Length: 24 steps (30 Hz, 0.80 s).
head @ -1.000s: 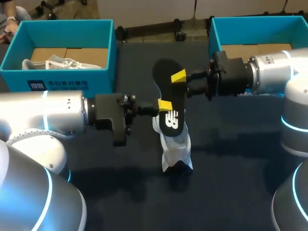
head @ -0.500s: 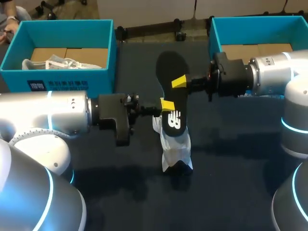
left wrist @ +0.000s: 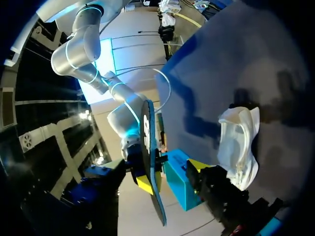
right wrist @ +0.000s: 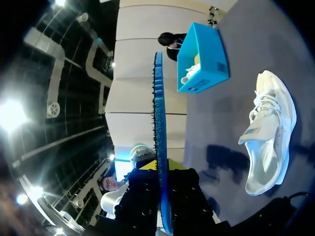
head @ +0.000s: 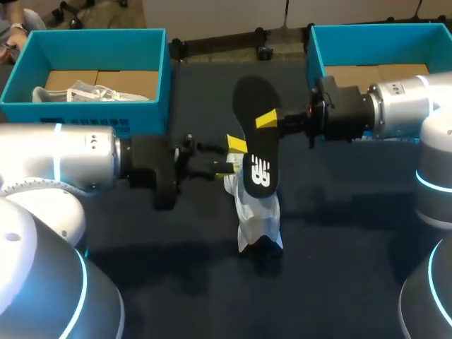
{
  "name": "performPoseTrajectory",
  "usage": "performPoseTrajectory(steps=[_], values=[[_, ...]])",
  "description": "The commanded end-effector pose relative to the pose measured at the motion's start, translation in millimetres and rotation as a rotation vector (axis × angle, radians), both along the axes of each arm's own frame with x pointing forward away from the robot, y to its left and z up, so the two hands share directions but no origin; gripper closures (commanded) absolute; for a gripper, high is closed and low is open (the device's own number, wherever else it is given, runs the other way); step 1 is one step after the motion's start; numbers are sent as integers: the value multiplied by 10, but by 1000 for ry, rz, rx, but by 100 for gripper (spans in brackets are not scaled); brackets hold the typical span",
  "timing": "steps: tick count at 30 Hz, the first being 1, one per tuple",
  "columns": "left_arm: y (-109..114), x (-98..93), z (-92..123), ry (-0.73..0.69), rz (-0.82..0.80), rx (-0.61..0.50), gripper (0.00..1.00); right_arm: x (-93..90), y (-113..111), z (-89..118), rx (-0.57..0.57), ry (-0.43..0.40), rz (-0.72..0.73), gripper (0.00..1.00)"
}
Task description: Take the shoe out of the shoebox, open the shoe tongue, remove and reinsert the insole, then place the shoe into the shoebox
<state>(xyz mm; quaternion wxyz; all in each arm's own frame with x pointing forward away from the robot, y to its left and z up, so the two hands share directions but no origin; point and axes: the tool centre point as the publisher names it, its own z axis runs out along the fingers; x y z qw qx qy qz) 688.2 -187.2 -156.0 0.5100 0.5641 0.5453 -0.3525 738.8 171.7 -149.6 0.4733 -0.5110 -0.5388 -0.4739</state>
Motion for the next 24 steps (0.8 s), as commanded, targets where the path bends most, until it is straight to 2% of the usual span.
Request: performPoseTrajectory(steps=[1, 8, 9, 16, 24], values=[[261, -57, 97, 29, -1, 50, 0, 6, -16, -58, 5, 3, 0, 100], [397, -17, 179, 70, -5, 142, 0, 4, -19, -127, 9, 12, -4, 100], [444, 1, 212, 90, -20, 206, 0, -2, -14, -153, 14, 16, -3, 100], [556, 116, 318, 134, -50, 367, 0, -33, 4, -219, 29, 24, -2, 100], [561, 237, 450, 167, -73, 544, 0, -83, 3, -299, 43, 27, -5, 100]])
